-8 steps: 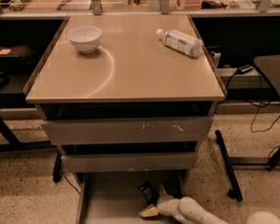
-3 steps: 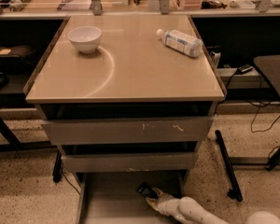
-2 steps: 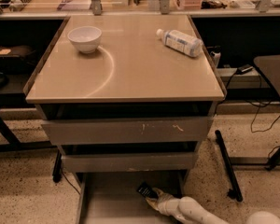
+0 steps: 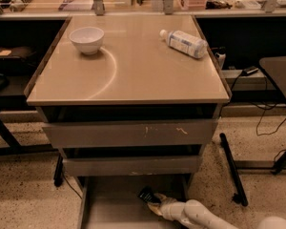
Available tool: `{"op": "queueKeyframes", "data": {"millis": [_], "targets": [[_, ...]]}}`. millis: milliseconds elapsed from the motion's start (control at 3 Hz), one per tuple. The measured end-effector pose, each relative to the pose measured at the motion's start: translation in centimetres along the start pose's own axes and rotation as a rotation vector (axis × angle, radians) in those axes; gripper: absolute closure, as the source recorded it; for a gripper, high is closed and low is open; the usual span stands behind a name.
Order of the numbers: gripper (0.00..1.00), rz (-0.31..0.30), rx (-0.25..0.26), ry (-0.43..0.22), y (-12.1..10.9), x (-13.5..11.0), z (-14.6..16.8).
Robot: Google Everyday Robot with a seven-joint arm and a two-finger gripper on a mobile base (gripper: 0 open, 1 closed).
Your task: Pick rxbar blueberry from bottom drawer and place on counter
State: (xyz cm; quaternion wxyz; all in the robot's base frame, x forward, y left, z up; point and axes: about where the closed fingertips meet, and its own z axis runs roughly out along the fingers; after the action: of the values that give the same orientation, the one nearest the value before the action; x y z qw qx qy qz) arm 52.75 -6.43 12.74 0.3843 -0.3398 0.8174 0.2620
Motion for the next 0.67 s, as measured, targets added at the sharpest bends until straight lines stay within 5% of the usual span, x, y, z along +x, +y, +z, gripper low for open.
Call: {"op": "queueKeyframes", "data": {"millis": [667], "targets": [[1.00, -0.117, -0.011, -0.137, 1.1, -10.2, -12.6]]}}
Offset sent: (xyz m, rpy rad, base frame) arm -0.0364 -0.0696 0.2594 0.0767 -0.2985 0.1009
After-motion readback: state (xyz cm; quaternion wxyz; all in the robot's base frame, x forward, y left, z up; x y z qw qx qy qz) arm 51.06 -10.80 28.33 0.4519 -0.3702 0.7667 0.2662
